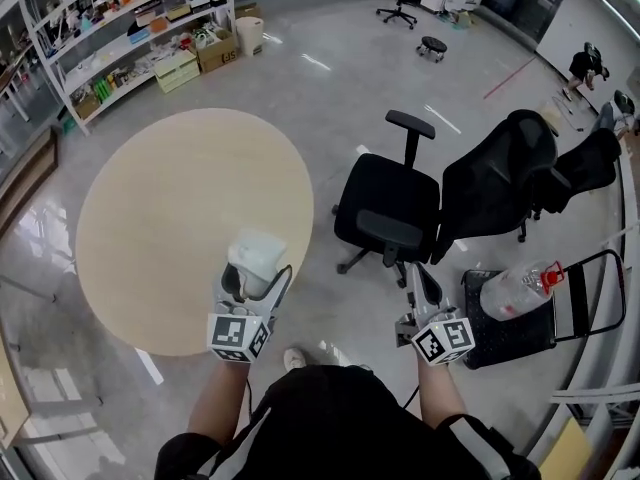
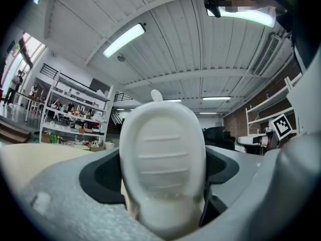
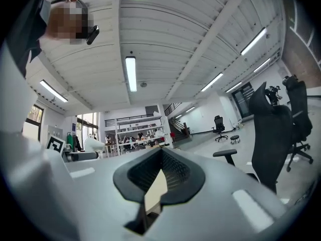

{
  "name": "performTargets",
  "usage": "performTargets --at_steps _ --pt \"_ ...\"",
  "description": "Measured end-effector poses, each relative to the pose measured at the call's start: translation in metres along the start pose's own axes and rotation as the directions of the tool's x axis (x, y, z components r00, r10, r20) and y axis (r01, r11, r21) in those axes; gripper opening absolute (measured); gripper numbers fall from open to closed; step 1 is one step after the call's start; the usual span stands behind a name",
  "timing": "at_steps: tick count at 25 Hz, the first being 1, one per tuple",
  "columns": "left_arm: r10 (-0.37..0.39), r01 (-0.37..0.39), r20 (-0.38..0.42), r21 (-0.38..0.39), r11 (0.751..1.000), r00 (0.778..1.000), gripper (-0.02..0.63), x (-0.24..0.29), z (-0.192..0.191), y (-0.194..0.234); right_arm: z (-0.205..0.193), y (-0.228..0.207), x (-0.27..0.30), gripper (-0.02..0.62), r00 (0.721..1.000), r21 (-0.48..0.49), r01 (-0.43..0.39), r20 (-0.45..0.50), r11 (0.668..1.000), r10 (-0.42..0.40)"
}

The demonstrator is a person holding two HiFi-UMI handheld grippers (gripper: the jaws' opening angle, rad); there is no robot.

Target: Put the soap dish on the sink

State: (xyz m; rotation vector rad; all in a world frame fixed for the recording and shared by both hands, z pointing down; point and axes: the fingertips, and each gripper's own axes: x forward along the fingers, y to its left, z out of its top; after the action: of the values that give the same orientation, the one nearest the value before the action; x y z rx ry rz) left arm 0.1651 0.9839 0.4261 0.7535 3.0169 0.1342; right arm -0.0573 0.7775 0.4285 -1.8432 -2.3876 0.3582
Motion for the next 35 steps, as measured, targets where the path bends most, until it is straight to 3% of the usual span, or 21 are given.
performTargets --at_steps 10,17,29,32,35 --pt "-0.146 0.145 0.014 0.036 0.989 0.989 0.472 0.049 0.011 -0.096 0.043 -0.073 -0.070 0.006 0.987 -0.009 0.137 0.088 0.991 -0.136" --pt "-0.308 0.309 -0.005 0.005 0.951 0.951 0.472 0.085 0.003 -0.195 0.059 -0.136 -0.153 0.005 0.948 0.019 0.291 0.132 0.957 -0.291" --pt "-0.524 0.525 -0.041 0.011 0.851 0.851 0.472 0.114 -0.015 -0.345 0.069 -0.202 -0.294 0.005 0.839 0.052 0.507 0.198 0.860 -0.507" --pt "-0.581 0.582 -0.040 -0.002 0.813 0.813 0.472 0.116 -0.023 -0.390 0.070 -0.213 -0.340 0.005 0.798 0.052 0.569 0.206 0.820 -0.567" --pt "-0.649 0.649 -0.030 -0.016 0.761 0.760 0.472 0.116 -0.029 -0.437 0.074 -0.216 -0.385 0.006 0.747 0.045 0.635 0.222 0.772 -0.627"
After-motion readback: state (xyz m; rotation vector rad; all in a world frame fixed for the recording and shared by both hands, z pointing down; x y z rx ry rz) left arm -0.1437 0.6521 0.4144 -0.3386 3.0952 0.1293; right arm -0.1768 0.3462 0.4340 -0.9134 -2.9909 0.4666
